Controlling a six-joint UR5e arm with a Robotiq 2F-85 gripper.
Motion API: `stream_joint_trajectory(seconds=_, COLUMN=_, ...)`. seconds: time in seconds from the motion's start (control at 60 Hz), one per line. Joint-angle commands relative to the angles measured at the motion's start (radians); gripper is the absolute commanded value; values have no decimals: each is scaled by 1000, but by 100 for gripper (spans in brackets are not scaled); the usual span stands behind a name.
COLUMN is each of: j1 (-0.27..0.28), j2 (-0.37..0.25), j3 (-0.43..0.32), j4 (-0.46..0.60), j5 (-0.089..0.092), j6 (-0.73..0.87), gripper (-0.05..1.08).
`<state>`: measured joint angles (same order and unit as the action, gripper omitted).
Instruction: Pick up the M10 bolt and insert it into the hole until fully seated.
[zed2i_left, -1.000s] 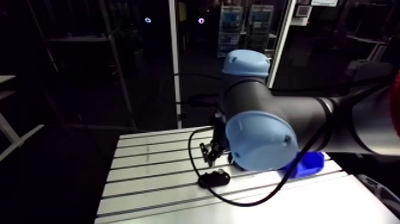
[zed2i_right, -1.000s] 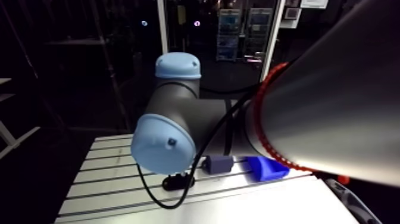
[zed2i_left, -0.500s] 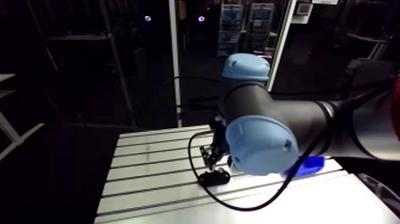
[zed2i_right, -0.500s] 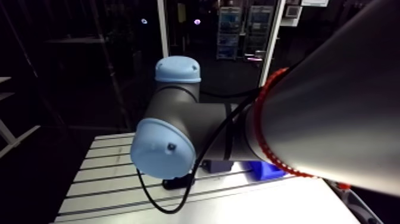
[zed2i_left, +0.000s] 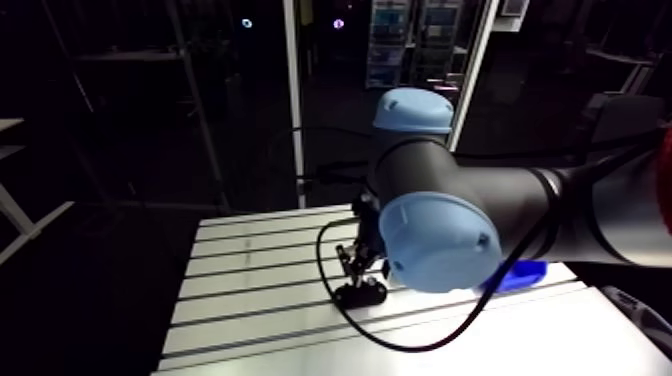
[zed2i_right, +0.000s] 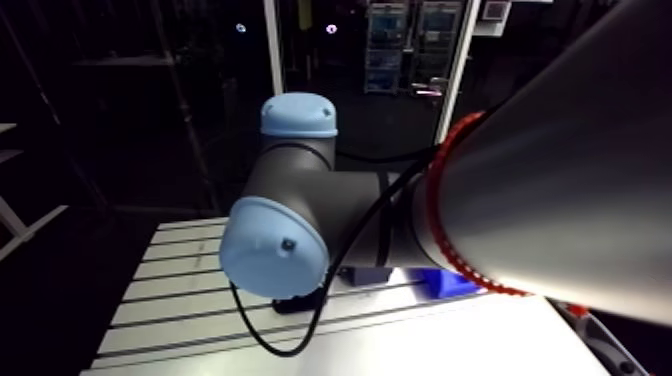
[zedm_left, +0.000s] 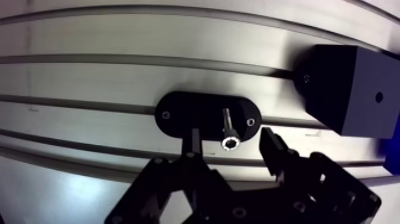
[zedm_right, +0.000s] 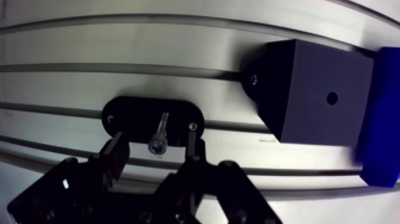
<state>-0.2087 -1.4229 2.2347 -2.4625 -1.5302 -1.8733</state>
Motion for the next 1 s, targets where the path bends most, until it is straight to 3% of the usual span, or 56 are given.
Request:
stream_joint_trajectory(seconds=0.017, j1=0, j2=6, j3=-2, j4=0, j5=-1, j6=1, gripper=40)
stream_joint_trajectory(seconds=1.0, j1=0, j2=14, j3=-2, j4=1, j5=-3, j6=3, gripper=51)
